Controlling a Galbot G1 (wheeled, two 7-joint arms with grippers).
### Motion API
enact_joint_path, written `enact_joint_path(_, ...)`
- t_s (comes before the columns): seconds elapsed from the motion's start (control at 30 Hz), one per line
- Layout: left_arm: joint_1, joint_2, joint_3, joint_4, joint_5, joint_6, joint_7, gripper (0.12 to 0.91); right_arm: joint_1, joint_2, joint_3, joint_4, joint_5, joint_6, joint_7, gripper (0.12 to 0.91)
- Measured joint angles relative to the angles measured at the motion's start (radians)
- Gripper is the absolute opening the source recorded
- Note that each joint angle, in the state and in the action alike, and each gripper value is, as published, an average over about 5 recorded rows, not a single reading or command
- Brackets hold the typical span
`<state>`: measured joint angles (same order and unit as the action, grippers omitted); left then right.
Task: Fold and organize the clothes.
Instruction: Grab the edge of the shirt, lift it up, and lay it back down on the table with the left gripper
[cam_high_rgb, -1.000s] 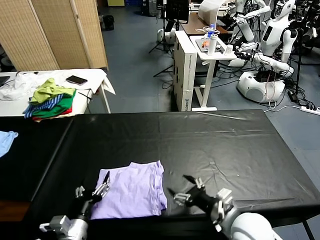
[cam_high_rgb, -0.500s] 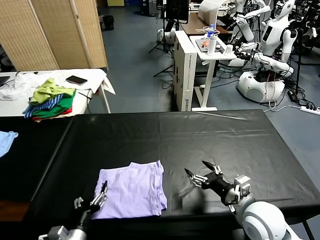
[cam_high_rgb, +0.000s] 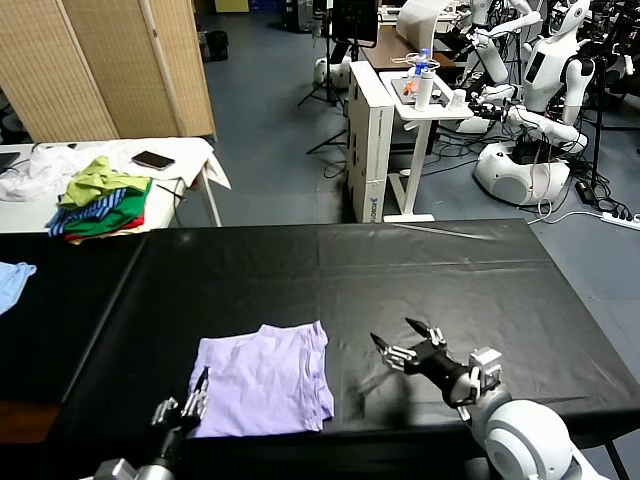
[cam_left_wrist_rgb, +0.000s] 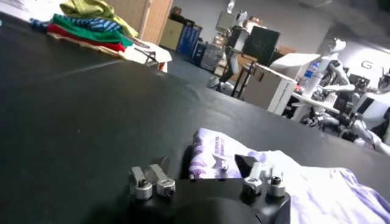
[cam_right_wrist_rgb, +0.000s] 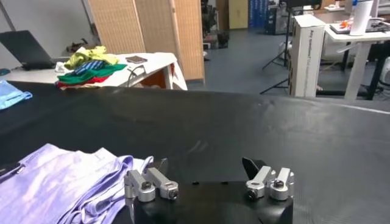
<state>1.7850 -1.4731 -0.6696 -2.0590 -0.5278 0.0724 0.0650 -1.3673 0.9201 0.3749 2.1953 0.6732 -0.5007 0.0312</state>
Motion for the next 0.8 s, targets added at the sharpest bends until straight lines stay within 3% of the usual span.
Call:
enact_joint_path(0.13, -0.004, 0.0, 0.004, 0.011, -0.006, 0.009, 0.008, 0.26, 0.011, 0.0, -0.004, 0.0, 0.0, 0.0, 0.0, 0.907)
enact_joint_path(0.23, -0.009, 0.0, 0.005, 0.015, -0.025, 0.02, 0.011, 0.178, 0.017, 0.0, -0.005, -0.001, 0.0, -0.001, 0.0, 0.907)
enact_joint_path(0.4, -0.022, 0.009, 0.004, 0.002, -0.028, 0.04, -0.001, 0.159, 0.02, 0.004, -0.002, -0.009, -0.006, 0.0, 0.001, 0.907)
enact_joint_path(0.6, -0.056, 0.055, -0.017, -0.013, 0.098, 0.076, -0.041, 0.159, 0.015, 0.024, 0.018, -0.035, -0.06, 0.014, 0.0, 0.907)
enact_joint_path(0.8, -0.075, 0.144, -0.056, -0.024, 0.19, 0.09, -0.051, 0.159, 0.009, 0.05, 0.023, -0.068, -0.109, 0.028, -0.003, 0.907)
